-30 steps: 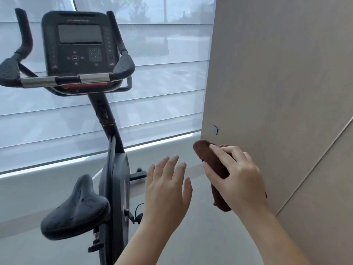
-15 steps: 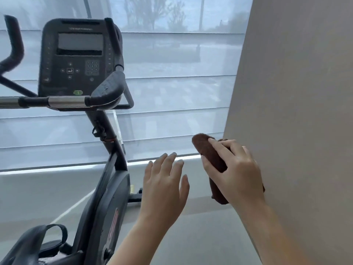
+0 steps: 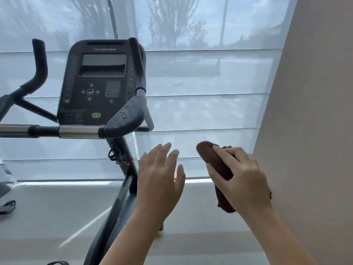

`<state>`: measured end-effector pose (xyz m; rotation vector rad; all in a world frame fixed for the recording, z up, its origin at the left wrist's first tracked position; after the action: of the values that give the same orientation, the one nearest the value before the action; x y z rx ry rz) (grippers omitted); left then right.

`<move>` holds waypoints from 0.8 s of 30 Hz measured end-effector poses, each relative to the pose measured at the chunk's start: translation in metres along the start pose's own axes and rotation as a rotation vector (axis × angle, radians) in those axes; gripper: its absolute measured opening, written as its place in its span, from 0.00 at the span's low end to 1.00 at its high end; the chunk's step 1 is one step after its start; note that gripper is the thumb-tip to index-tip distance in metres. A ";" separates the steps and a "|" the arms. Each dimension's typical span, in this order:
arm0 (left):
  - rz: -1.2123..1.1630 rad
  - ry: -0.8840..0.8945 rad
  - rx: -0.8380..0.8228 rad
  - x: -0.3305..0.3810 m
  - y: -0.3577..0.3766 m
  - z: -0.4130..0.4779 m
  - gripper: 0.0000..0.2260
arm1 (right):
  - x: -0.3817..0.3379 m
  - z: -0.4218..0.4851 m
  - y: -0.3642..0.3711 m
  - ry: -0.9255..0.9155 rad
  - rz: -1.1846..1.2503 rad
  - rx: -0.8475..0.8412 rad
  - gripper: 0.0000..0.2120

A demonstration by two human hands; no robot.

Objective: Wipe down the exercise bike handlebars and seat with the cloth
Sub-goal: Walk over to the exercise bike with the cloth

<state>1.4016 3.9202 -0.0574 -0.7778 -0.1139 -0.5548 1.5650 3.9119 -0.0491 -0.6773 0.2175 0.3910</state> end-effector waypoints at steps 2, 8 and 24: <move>0.005 0.007 0.018 -0.024 -0.003 0.024 0.13 | -0.013 0.023 0.024 -0.009 0.025 0.004 0.19; 0.076 0.056 0.059 -0.096 -0.029 0.092 0.14 | -0.062 0.091 0.093 -0.041 0.171 0.023 0.19; 0.126 0.124 -0.098 -0.195 -0.011 0.240 0.16 | -0.073 0.209 0.189 -0.110 0.282 0.065 0.18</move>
<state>1.2546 4.1643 0.0630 -0.8379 0.0768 -0.4896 1.4342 4.1608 0.0270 -0.5599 0.2209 0.6863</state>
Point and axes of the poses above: each hand's wrist, its own z-axis towards the middle knuckle, its own y-axis out of the palm, x = y × z, the point moved 6 cm from there along z, towards the middle knuckle, and after that the axes turned 6 degrees about -z, right-handed, at the moved point
